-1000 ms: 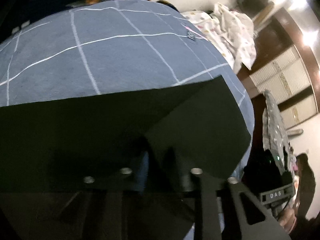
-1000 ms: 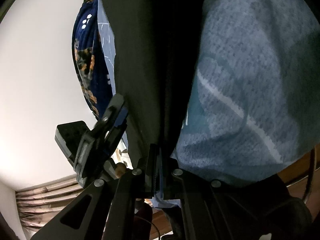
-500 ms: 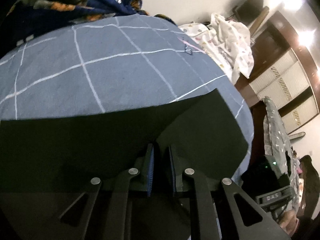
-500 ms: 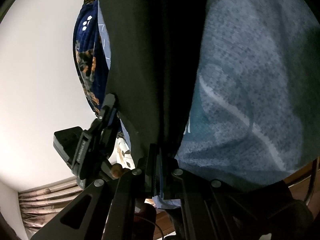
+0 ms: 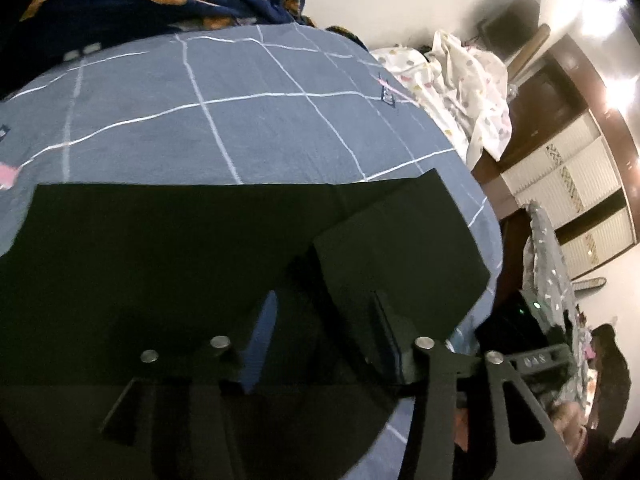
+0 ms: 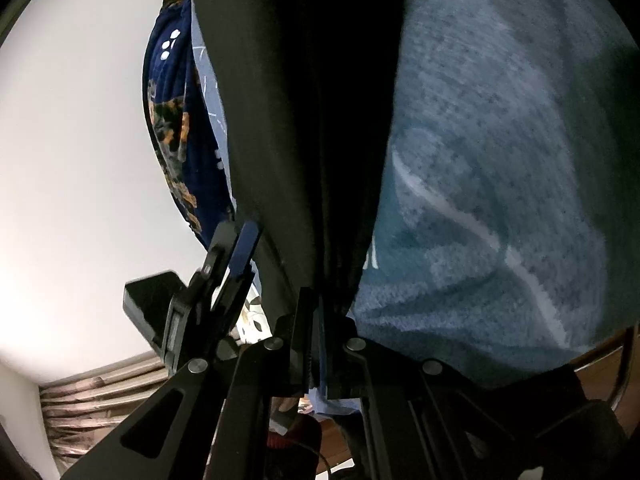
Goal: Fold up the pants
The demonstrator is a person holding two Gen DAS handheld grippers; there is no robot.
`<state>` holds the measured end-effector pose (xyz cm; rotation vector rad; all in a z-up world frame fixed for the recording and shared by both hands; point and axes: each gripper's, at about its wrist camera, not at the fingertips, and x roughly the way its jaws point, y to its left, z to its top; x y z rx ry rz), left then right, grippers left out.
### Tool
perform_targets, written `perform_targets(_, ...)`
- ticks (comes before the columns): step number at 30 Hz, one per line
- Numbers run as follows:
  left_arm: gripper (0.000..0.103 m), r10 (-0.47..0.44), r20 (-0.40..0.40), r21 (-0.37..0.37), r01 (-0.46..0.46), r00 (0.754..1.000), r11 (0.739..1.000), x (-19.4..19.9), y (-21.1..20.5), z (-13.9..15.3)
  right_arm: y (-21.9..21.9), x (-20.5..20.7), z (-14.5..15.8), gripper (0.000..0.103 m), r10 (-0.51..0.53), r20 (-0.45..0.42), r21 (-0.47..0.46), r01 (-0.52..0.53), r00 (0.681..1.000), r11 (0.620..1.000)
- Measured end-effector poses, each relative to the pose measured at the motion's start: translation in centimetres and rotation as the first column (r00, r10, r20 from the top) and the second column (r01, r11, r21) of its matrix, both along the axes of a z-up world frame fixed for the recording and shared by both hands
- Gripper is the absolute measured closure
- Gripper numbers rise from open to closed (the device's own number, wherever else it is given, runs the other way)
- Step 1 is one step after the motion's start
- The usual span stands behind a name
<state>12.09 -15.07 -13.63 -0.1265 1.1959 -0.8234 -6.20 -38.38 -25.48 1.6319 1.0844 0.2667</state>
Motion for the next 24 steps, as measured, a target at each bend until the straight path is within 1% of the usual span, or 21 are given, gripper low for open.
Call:
perform_targets(1, 0.053, 0.011, 0.005, 0.0, -0.011, 1.0, 1.0, -0.2, 0.7, 0.3, 0.0, 0.0, 0.1, 0.1, 0.006, 0.006, -0.003, -0.006, 1.0, 1.0)
perform_targets(2, 0.053, 0.028, 0.013, 0.0, -0.028, 1.0, 1.0, -0.5, 1.9, 0.9, -0.1, 0.0, 0.4, 0.091, 0.012, 0.011, -0.021, -0.012, 1.0, 1.0)
perform_targets(5, 0.053, 0.095, 0.023, -0.003, -0.095, 0.995, 0.995, -1.3, 6.2, 2.5, 0.0, 0.1, 1.6, 0.089, 0.033, 0.027, -0.067, -0.031, 0.999, 0.997)
perform_targets(7, 0.053, 0.172, 0.044, -0.014, -0.171, 0.984, 0.985, -2.1, 10.6, 3.8, 0.4, 0.1, 2.7, 0.087, 0.053, 0.041, -0.099, -0.049, 0.998, 0.994)
perform_targets(9, 0.051, 0.269, 0.053, -0.029, -0.268, 0.962, 0.963, -2.9, 15.9, 4.9, 1.2, 0.4, 3.5, 0.087, 0.084, 0.063, -0.119, -0.076, 0.994, 0.99)
perform_targets(11, 0.051, 0.389, 0.045, -0.034, -0.388, 0.92, 0.921, -3.8, 22.3, 5.6, 2.8, 1.0, 4.5, 0.085, 0.136, 0.104, -0.126, -0.123, 0.985, 0.984)
perform_targets(12, 0.051, 0.439, 0.036, -0.022, -0.439, 0.898, 0.898, -4.3, 25.5, 5.6, 3.5, 1.3, 4.9, 0.083, 0.156, 0.125, -0.121, -0.141, 0.98, 0.983)
perform_targets(14, 0.051, 0.495, 0.029, 0.006, -0.496, 0.868, 0.868, -5.3, 29.9, 5.3, 5.4, 1.9, 5.4, 0.074, 0.205, 0.158, -0.116, -0.188, 0.966, 0.975)
perform_targets(15, 0.051, 0.522, 0.02, 0.038, -0.523, 0.852, 0.852, -5.8, 32.5, 4.8, 6.0, 2.2, 5.6, 0.071, 0.226, 0.162, -0.124, -0.207, 0.961, 0.97)
perform_targets(16, 0.051, 0.53, 0.001, 0.051, -0.529, 0.848, 0.847, -6.0, 33.8, 4.3, 6.9, 2.5, 5.6, 0.067, 0.248, 0.164, -0.132, -0.227, 0.955, 0.965)
perform_targets(18, 0.051, 0.532, -0.047, 0.077, -0.528, 0.845, 0.846, -6.6, 36.3, 2.9, 8.6, 3.0, 5.7, 0.064, 0.293, 0.159, -0.135, -0.273, 0.943, 0.952)
perform_targets(19, 0.051, 0.531, -0.054, 0.078, -0.527, 0.845, 0.846, -7.0, 36.7, 2.5, 9.7, 3.4, 5.7, 0.063, 0.322, 0.158, -0.134, -0.303, 0.933, 0.943)
perform_targets(20, 0.051, 0.52, -0.061, 0.071, -0.516, 0.852, 0.853, -7.2, 36.9, 2.1, 10.7, 4.0, 5.9, 0.062, 0.345, 0.16, -0.142, -0.324, 0.925, 0.935)
perform_targets(22, 0.051, 0.477, -0.063, 0.064, -0.474, 0.877, 0.878, -7.1, 36.7, 1.3, 11.9, 4.4, 6.4, 0.061, 0.389, 0.167, -0.181, -0.36, 0.906, 0.915)
perform_targets(23, 0.051, 0.454, -0.065, 0.068, -0.45, 0.889, 0.891, -7.0, 36.2, 0.9, 12.8, 4.6, 6.8, 0.06, 0.422, 0.164, -0.226, -0.383, 0.892, 0.896)
perform_targets(24, 0.051, 0.425, -0.087, 0.077, -0.42, 0.901, 0.904, -6.8, 35.6, 0.0, 13.6, 4.8, 7.2, 0.06, 0.453, 0.158, -0.274, -0.402, 0.877, 0.874)
